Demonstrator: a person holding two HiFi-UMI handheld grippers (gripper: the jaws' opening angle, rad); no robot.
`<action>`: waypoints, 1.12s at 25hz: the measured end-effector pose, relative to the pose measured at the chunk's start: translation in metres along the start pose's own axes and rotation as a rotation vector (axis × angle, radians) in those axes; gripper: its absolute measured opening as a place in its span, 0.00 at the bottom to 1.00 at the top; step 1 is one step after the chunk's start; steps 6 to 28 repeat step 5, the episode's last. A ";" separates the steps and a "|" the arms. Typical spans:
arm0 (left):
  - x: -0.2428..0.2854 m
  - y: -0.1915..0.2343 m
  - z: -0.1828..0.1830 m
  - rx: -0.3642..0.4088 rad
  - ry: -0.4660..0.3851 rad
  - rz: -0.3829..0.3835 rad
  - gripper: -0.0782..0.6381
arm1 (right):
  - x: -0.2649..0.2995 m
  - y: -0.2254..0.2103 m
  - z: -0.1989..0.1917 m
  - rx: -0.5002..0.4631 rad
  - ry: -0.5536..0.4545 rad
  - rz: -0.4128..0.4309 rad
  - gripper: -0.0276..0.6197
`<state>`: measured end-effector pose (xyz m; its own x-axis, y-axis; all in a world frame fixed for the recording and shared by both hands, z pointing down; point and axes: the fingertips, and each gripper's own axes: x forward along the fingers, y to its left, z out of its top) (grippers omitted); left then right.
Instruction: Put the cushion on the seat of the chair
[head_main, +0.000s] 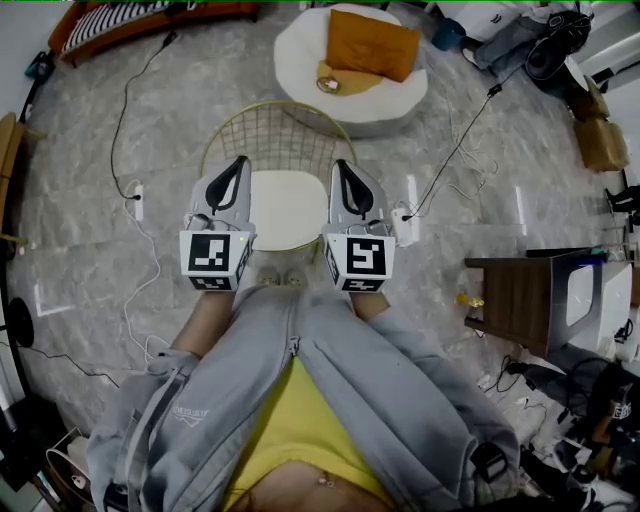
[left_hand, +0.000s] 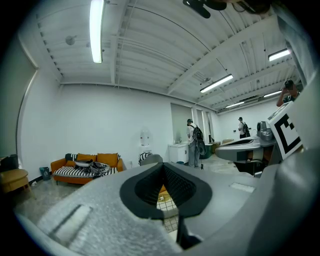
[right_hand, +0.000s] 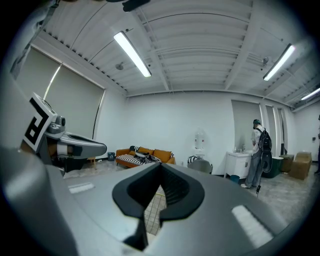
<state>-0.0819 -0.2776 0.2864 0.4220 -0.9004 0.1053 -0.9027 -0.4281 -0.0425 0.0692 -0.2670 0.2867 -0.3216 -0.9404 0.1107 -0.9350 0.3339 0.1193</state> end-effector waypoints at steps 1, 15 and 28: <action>0.001 0.000 0.000 0.000 0.001 -0.001 0.12 | 0.001 -0.001 0.000 0.000 0.002 -0.001 0.04; 0.007 -0.002 0.001 -0.005 0.003 -0.010 0.12 | 0.004 -0.005 0.000 -0.003 0.005 -0.001 0.04; 0.007 -0.002 0.001 -0.005 0.003 -0.010 0.12 | 0.004 -0.005 0.000 -0.003 0.005 -0.001 0.04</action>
